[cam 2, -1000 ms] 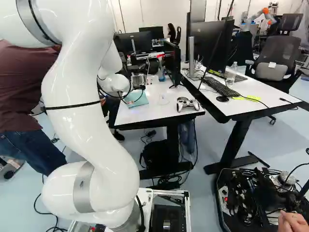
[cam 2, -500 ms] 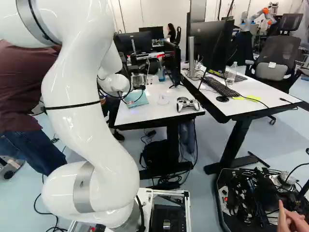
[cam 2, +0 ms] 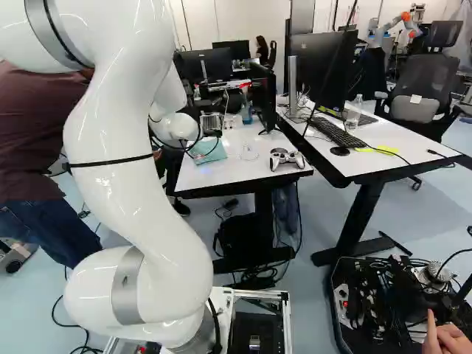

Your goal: Clean the table with the green towel

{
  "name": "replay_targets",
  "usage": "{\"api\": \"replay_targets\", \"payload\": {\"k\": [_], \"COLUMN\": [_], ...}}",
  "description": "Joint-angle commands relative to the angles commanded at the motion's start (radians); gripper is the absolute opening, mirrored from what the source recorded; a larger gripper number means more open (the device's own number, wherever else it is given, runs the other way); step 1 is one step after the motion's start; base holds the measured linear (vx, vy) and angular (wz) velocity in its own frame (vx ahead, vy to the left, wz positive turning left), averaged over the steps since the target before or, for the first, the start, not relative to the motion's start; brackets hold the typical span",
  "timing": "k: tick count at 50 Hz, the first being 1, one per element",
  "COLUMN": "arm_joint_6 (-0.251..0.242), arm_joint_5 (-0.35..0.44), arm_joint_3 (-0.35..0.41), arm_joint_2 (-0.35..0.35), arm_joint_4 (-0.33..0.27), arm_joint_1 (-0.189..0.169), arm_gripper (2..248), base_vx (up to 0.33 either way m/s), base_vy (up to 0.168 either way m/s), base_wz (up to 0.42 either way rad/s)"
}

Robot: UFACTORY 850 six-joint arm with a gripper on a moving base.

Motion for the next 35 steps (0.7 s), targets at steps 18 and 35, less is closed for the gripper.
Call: {"api": "replay_targets", "payload": {"k": [18,35], "arm_joint_6": [0.0,0.0], "arm_joint_5": [0.0,0.0], "arm_joint_3": [0.0,0.0], "arm_joint_2": [0.0,0.0], "arm_joint_4": [0.0,0.0], "arm_joint_1": [0.0,0.0], "arm_gripper": [247,247], "base_vx": [0.0,0.0], "base_vy": [0.0,0.0], "base_wz": [0.0,0.0]}}
